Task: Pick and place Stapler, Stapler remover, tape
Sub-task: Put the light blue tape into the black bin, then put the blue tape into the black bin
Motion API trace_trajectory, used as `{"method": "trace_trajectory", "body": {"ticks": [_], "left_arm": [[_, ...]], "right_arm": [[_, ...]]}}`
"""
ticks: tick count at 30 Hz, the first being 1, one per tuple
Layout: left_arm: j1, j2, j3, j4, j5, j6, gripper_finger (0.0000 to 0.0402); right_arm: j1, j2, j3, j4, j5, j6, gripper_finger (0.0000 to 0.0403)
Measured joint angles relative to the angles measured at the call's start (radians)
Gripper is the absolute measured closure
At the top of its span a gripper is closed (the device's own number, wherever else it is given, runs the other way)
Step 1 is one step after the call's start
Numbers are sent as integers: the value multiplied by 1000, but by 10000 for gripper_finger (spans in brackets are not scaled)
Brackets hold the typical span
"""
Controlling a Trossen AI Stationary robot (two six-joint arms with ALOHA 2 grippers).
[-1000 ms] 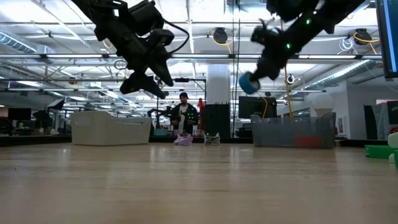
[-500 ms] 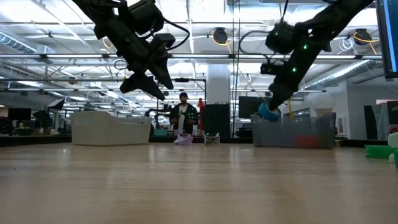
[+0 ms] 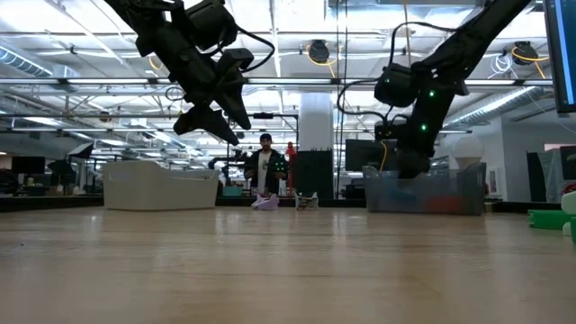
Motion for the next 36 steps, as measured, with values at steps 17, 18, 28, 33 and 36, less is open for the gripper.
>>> {"method": "trace_trajectory", "body": {"ticks": [17,18,28,33,36], "left_arm": [[0,0,0,3,-19,16,229],[0,0,0,4,-19,16,229],[0,0,0,11,-46,19,229],[0,0,0,29,-46,20,229],[0,0,0,43,-46,24,229]], "right_arm": [[-4,13,0,-28,52,-15,360],[-4,13,0,-34,52,-15,359],[-2,13,0,-35,51,-15,338],[4,-6,0,-36,49,-16,316],[12,-35,0,-35,51,-23,304]]}}
